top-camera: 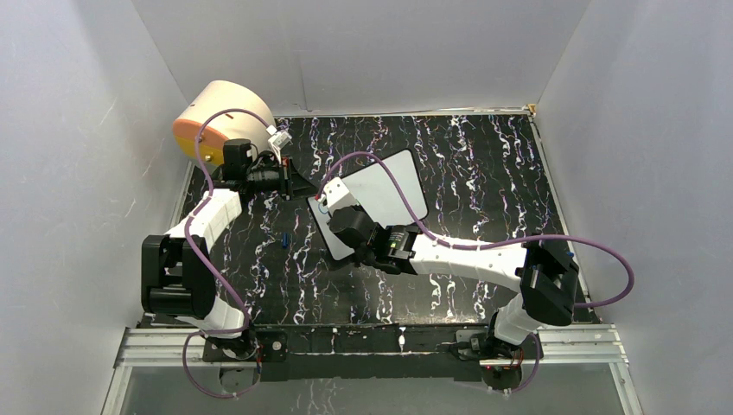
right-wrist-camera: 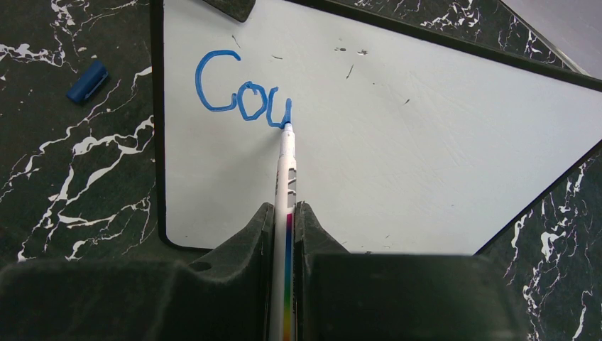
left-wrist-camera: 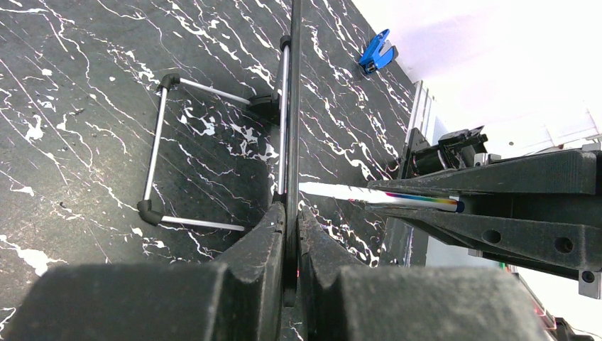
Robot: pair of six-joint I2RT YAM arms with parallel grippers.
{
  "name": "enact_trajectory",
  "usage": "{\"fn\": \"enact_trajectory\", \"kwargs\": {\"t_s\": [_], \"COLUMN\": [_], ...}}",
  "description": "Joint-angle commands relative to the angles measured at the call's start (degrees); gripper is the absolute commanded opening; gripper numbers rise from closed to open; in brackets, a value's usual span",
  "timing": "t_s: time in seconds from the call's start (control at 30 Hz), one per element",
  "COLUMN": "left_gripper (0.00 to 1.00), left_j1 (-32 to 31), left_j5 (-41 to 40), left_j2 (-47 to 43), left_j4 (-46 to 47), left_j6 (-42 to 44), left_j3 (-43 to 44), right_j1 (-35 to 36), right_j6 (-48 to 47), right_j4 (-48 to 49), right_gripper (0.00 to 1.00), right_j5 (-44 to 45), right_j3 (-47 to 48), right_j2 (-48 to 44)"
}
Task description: Write a sentence on the whiteboard
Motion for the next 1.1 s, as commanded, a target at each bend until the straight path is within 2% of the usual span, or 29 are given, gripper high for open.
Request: {"fn": "enact_trajectory", "kwargs": {"t_s": [0.0, 0.63, 1.07], "left_gripper": [0.00, 0.00, 0.00], "left_j1": [-0.08, -0.08, -0.08], "left_j5": [-1.14, -1.35, -1.59], "left_j2": [0.98, 0.98, 1.41], "left_j4": [-2.41, -2.41, -2.43], "left_j6": [1.24, 1.15, 1.07], "left_j3": [0.79, 0.72, 0.70], "right_j1": [-0.54, -0.54, -0.56], "right_j6": [1.42, 1.53, -0.68], "right_j4": [-0.35, -0.04, 5.47], "right_gripper": [0.00, 0.00, 0.00], "right_j5": [-0.33, 1.51, 0.19], "right_j3": [-0.50, -1.19, -3.99], "right_j2": [-1.63, -2.76, -7.15]}}
